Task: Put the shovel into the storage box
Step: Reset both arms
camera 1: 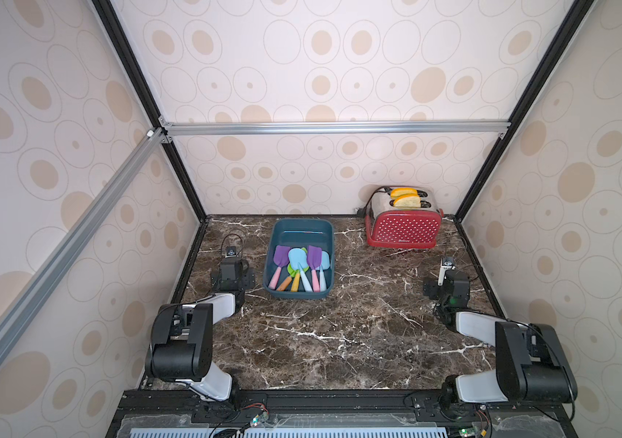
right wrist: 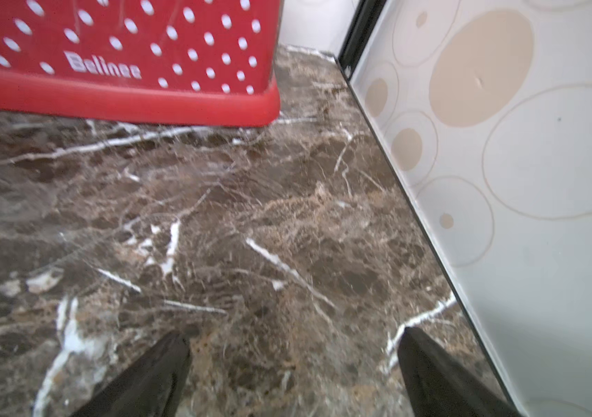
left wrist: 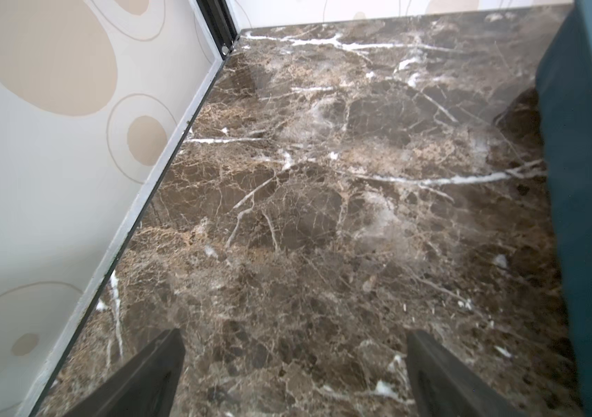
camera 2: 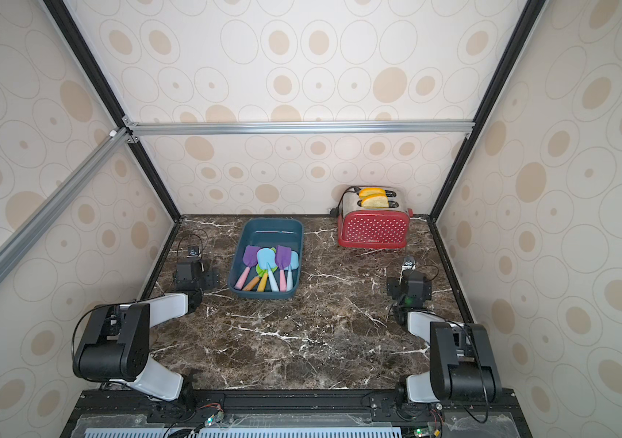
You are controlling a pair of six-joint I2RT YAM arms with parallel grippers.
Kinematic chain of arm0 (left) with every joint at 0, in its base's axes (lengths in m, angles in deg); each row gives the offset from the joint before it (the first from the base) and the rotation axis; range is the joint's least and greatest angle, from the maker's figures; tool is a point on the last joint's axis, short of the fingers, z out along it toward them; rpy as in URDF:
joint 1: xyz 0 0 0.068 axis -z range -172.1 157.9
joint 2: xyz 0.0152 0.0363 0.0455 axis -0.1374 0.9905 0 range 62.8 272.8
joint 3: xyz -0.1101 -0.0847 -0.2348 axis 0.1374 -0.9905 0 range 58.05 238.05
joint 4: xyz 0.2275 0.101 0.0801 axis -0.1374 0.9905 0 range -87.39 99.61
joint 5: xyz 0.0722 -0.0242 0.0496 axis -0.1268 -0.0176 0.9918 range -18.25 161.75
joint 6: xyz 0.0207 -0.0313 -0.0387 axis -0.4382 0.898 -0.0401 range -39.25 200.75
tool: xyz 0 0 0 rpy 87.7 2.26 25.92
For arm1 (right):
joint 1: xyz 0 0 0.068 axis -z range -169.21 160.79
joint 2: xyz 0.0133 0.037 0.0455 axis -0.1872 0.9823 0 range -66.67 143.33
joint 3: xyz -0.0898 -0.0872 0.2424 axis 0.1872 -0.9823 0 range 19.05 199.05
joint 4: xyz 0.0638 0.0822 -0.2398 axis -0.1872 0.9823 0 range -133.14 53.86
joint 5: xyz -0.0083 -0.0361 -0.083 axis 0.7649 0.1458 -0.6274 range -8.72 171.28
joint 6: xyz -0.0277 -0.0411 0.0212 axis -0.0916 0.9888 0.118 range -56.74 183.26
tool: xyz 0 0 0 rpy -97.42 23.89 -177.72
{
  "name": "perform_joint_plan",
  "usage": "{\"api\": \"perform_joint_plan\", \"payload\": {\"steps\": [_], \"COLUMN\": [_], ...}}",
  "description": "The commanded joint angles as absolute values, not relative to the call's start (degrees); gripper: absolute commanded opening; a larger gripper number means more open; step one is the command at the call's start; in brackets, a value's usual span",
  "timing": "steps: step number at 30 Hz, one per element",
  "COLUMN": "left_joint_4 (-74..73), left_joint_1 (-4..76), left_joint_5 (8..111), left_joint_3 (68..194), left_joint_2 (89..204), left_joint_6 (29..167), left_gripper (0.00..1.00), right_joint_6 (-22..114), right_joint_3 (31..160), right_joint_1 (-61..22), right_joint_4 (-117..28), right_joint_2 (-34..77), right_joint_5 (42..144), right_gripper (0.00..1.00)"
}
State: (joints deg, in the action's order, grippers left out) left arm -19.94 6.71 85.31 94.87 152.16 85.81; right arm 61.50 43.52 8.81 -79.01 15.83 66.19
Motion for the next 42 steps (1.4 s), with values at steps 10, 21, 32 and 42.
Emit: {"api": "perform_joint_plan", "payload": {"steps": [10,21,32,42], "left_joint_4": [-36.17,-45.33,-45.13,-45.55], "left_joint_1": [4.23,4.66,4.73,5.62], "left_joint_5": [71.84,71.74,71.75,74.03], "left_joint_3": [86.96,82.57,82.69,82.32], "left_joint_2": [149.43,151.31,151.45,151.09], "left_joint_6": [83.20,82.03,82.24,81.81], "left_gripper": [0.98,0.99,0.99,0.99], "right_joint_6": [65.78,65.75,65.98,66.16], "right_joint_3": [41.68,42.68,44.06,43.49], "right_joint_1": [8.50,8.50,9.99,10.00], "right_joint_4": [-90.76,-89.18,-86.83,-87.38], "right_joint_2": [21.03,21.35,21.75,21.24], "right_joint_5": [74.72,74.59,80.41,80.37], "right_gripper": [0.93,1.00,1.00,1.00]}}
